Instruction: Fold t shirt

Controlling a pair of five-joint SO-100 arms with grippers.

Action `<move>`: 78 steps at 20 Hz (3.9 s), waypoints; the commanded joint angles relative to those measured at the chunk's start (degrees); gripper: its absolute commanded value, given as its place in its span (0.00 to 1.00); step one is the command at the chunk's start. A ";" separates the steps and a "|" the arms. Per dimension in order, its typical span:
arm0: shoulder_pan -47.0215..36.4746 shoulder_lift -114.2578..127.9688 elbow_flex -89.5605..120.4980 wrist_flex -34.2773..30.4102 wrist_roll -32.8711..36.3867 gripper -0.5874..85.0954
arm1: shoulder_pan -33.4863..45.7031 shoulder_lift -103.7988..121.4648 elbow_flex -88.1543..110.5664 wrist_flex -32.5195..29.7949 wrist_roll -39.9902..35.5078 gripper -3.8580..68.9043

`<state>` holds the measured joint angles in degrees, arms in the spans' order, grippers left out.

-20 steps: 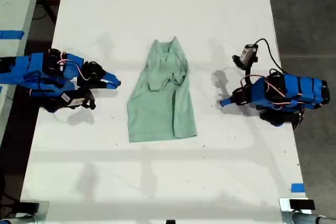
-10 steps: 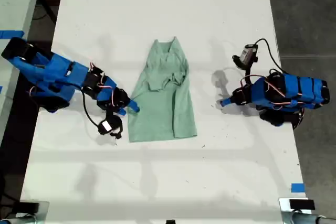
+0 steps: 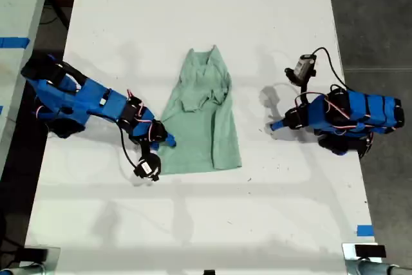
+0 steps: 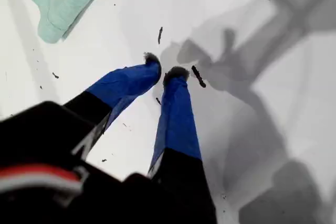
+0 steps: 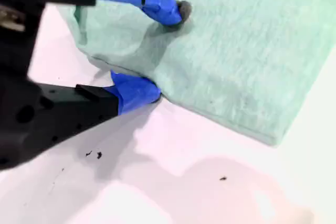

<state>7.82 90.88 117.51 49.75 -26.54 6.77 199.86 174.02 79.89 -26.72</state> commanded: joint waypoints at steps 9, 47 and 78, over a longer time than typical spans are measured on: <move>-0.79 -2.55 -9.58 5.27 -0.44 0.01 | -0.62 0.70 3.25 -1.41 -0.09 0.12; -10.63 1.93 -47.29 36.47 17.40 0.09 | -0.62 0.70 3.25 -1.41 -0.26 0.11; -19.42 114.61 66.09 13.62 19.95 0.24 | -0.26 0.70 3.25 -1.41 0.00 0.12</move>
<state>-12.04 205.14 183.08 64.25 -6.15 6.59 199.86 174.02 79.89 -26.72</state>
